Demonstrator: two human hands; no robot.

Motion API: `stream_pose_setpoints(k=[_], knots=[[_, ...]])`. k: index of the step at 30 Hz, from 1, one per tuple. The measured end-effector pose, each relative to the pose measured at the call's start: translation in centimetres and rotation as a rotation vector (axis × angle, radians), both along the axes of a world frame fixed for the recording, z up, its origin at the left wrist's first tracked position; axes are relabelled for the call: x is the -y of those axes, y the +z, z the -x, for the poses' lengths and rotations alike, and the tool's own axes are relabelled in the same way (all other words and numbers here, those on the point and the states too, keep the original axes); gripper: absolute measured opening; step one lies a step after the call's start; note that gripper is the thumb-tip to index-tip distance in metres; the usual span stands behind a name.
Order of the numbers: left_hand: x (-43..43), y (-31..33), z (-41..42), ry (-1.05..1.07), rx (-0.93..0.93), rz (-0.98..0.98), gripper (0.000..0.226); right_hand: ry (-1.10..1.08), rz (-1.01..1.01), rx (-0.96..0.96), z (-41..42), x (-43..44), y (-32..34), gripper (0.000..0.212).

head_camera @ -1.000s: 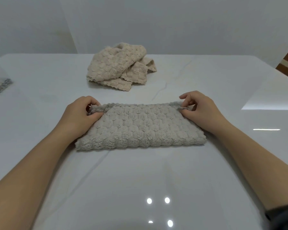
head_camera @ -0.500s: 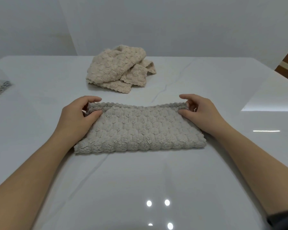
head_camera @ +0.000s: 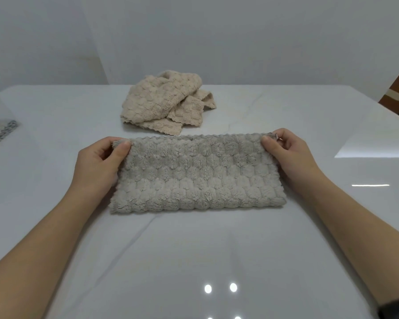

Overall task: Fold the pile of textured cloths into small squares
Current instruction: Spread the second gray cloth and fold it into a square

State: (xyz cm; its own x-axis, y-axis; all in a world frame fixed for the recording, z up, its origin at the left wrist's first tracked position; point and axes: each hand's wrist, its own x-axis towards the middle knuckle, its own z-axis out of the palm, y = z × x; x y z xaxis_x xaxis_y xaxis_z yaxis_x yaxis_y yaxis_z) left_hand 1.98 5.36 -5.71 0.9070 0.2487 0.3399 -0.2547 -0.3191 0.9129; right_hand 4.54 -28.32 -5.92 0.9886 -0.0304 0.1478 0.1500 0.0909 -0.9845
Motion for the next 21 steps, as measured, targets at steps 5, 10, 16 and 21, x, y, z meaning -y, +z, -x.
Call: stream_pose_setpoints(k=[5, 10, 16, 21], knots=[[-0.2, 0.0, 0.1, 0.007, 0.04, -0.048, 0.016, 0.049, -0.028, 0.023, 0.6, -0.6, 0.5, 0.021], [0.0, 0.0, 0.1, 0.068, 0.1, -0.08, 0.019, -0.094, 0.065, 0.088, 0.7, -0.9, 0.4, 0.012], [0.8, 0.2, 1.0, 0.113, 0.193, -0.192, 0.022, -0.222, 0.388, 0.333, 1.0, -1.6, -0.3, 0.018], [0.7, 0.8, 1.3, 0.24, 0.258, -0.246, 0.024, -0.373, 0.414, 0.448, 1.2, -1.7, 0.2, 0.01]])
